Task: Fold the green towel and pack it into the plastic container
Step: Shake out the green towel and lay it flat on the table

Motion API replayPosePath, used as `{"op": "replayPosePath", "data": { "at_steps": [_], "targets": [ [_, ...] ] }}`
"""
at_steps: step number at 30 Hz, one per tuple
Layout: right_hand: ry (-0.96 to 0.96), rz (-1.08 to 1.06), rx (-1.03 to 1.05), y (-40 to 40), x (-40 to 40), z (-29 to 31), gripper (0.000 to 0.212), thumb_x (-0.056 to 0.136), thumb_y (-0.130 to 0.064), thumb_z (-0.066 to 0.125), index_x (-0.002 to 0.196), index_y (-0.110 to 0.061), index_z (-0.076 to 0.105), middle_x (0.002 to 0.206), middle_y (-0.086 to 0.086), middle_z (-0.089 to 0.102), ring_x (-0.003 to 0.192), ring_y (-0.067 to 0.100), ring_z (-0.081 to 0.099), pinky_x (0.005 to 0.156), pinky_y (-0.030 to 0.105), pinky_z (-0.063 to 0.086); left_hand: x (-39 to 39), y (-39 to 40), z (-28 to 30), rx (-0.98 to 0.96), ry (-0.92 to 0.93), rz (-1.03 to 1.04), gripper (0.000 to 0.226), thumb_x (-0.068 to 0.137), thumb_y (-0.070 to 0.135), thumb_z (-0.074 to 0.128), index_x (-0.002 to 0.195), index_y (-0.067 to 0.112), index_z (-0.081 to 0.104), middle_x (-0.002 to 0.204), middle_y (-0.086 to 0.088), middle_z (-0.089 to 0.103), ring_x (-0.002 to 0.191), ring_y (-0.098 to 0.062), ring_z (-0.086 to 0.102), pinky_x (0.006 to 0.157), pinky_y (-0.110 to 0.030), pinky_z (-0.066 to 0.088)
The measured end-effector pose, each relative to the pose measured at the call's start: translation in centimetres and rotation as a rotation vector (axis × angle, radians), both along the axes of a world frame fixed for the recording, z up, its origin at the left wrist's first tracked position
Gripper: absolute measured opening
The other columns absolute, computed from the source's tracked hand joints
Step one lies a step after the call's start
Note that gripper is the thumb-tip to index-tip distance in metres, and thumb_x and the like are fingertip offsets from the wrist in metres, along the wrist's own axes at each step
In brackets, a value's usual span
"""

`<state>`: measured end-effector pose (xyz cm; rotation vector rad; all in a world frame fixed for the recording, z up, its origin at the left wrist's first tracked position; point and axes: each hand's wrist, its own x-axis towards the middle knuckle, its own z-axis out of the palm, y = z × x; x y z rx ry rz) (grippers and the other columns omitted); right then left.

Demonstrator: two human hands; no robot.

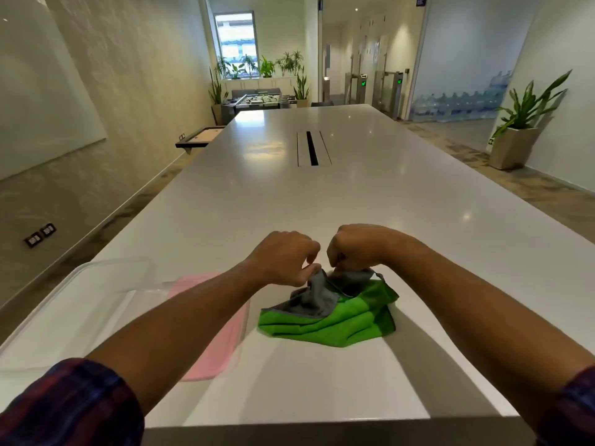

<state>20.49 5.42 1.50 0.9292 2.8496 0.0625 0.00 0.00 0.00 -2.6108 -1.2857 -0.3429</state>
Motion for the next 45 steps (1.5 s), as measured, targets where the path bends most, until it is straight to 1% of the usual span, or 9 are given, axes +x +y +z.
{"op": "replayPosePath", "data": {
  "at_steps": [3, 8, 12, 15, 21, 27, 30, 37, 45],
  "targets": [
    [-0.032, -0.059, -0.009, -0.4, -0.2, -0.9, 0.027, 0.08, -0.051, 0.076, 0.097, -0.03, 0.078, 0.089, -0.006, 0.074, 0.082, 0.011, 0.047, 0.067, 0.03, 0.046, 0.7, -0.4, -0.8, -0.074, -0.03, 0.016, 0.024, 0.087, 0.046, 0.058, 0.101, 0.027, 0.063, 0.072, 0.011, 0.058, 0.071, -0.017, 0.056, 0.06, -0.029, 0.035],
    [-0.055, -0.089, -0.008, -0.9, -0.4, -2.0, 0.051, 0.071, -0.077, 0.066, 0.087, -0.03, 0.078, 0.069, -0.007, 0.068, 0.077, 0.018, 0.062, 0.063, 0.031, 0.052, 1.2, -0.6, -1.6, -0.267, -0.086, 0.07, 0.021, 0.088, 0.044, 0.057, 0.1, 0.03, 0.067, 0.073, 0.012, 0.067, 0.073, -0.017, 0.062, 0.061, -0.028, 0.039],
    [-0.052, -0.074, 0.013, -0.8, -0.5, -2.3, 0.027, 0.078, -0.052, 0.066, 0.088, -0.03, 0.076, 0.064, -0.013, 0.057, 0.074, 0.02, 0.058, 0.057, 0.026, 0.037, 1.5, -0.7, -1.7, -0.435, -0.122, 0.07, 0.017, 0.088, 0.039, 0.062, 0.099, 0.028, 0.068, 0.069, 0.018, 0.058, 0.072, -0.014, 0.058, 0.064, -0.031, 0.047],
    [-0.053, -0.083, 0.0, -0.8, -0.4, -2.2, 0.018, 0.08, -0.039, 0.064, 0.089, -0.028, 0.074, 0.067, -0.012, 0.057, 0.075, 0.021, 0.056, 0.055, 0.025, 0.033, 1.4, -0.8, -1.7, -0.468, -0.132, 0.067, 0.013, 0.086, 0.033, 0.064, 0.087, 0.021, 0.066, 0.074, 0.009, 0.062, 0.071, -0.018, 0.059, 0.069, -0.038, 0.054],
    [0.011, -0.123, -0.074, -0.7, -0.2, -2.8, 0.044, 0.073, -0.078, 0.058, 0.08, -0.034, 0.061, 0.07, -0.011, 0.063, 0.073, 0.017, 0.061, 0.064, 0.031, 0.042, 1.6, -0.7, -0.8, -0.384, -0.288, 0.111, 0.04, 0.082, 0.048, 0.069, 0.057, 0.021, 0.054, 0.052, 0.006, 0.053, 0.051, -0.012, 0.049, 0.054, -0.035, 0.044],
    [0.169, -0.153, -0.074, -0.8, -0.2, -1.3, 0.024, 0.079, -0.041, 0.058, 0.097, -0.027, 0.067, 0.082, -0.003, 0.07, 0.07, 0.019, 0.057, 0.064, 0.03, 0.042, 2.0, -0.1, 1.8, -0.236, -0.444, 0.1, 0.03, 0.079, 0.03, 0.073, 0.058, 0.012, 0.061, 0.054, -0.002, 0.058, 0.053, -0.017, 0.053, 0.053, -0.036, 0.046],
    [0.295, -0.181, -0.097, -0.5, 0.4, 0.3, 0.003, 0.082, -0.03, 0.057, 0.082, -0.029, 0.06, 0.072, -0.008, 0.062, 0.061, 0.011, 0.054, 0.061, 0.029, 0.039, 2.0, 0.2, 3.2, -0.175, -0.507, 0.15, 0.024, 0.075, 0.027, 0.074, 0.059, 0.015, 0.06, 0.059, 0.001, 0.062, 0.061, -0.016, 0.06, 0.056, -0.032, 0.047],
    [0.644, -0.304, -0.02, 0.1, 0.8, 5.4, 0.017, 0.091, -0.011, 0.049, 0.083, -0.024, 0.057, 0.072, -0.002, 0.058, 0.066, 0.016, 0.056, 0.058, 0.029, 0.039, 2.8, 0.9, 7.0, -0.143, -0.675, 0.337, 0.023, 0.067, 0.005, 0.064, 0.082, 0.021, 0.059, 0.079, 0.006, 0.056, 0.071, -0.015, 0.054, 0.054, -0.024, 0.038],
    [0.933, -0.293, 0.09, -0.2, -0.1, 11.4, 0.024, 0.097, -0.016, 0.038, 0.093, -0.017, 0.062, 0.078, -0.002, 0.056, 0.074, 0.011, 0.053, 0.062, 0.027, 0.039, 3.2, 2.5, 10.7, -0.011, -0.689, 0.565, 0.033, 0.077, 0.022, 0.073, 0.1, 0.024, 0.049, 0.088, 0.002, 0.049, 0.079, -0.015, 0.05, 0.081, -0.039, 0.051]
  ]
}}
